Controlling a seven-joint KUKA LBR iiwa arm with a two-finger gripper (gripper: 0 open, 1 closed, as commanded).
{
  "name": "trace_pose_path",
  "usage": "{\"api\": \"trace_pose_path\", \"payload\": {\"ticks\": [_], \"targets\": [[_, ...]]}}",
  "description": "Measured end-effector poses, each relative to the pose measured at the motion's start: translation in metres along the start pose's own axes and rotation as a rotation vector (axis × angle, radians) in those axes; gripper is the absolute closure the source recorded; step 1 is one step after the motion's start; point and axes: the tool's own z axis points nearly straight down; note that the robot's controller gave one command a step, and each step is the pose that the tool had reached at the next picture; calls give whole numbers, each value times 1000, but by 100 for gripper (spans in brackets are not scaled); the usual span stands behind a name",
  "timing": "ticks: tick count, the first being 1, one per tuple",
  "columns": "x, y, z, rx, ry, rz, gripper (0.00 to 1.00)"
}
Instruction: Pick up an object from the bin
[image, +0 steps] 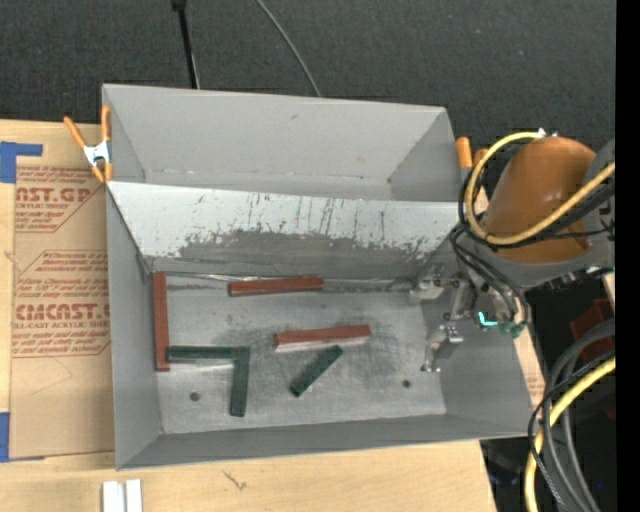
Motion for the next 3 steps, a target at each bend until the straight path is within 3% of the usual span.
{"api": "trace_pose_path", "payload": {"ticks": [1, 2, 3], "targets": [[-2, 0, -4, 1, -7, -1, 0], [-29, 54, 96, 0, -9, -77, 100], [-29, 54, 96, 1, -9, -77, 100]]}}
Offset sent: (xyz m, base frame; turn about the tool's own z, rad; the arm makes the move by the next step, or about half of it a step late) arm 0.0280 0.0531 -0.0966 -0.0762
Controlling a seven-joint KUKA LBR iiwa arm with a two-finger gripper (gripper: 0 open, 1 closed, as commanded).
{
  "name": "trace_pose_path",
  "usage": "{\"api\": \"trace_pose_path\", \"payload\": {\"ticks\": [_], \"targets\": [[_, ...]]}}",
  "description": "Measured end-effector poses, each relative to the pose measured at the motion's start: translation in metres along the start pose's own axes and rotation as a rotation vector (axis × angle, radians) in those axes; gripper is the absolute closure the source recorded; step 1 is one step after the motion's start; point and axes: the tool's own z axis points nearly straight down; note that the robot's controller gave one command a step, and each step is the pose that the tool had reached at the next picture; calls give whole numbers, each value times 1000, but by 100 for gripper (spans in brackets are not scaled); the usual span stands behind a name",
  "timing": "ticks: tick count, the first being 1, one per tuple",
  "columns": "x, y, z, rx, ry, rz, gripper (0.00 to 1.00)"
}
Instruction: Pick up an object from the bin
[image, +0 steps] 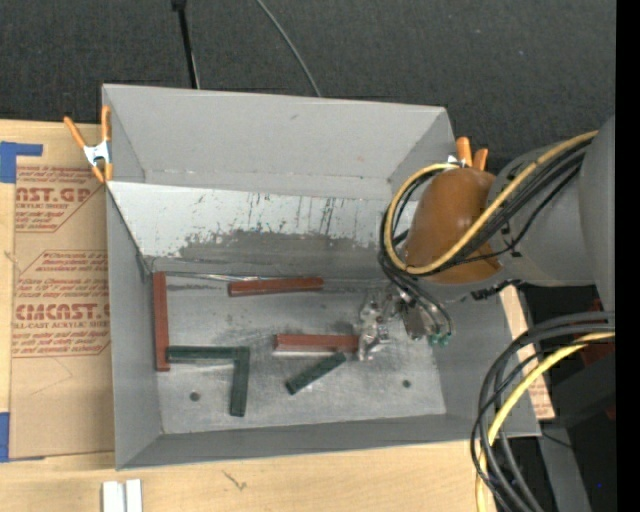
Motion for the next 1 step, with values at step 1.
{"api": "trace_pose_path", "payload": {"ticks": [1], "targets": [[7, -18, -161, 1, -3, 65, 100]]}}
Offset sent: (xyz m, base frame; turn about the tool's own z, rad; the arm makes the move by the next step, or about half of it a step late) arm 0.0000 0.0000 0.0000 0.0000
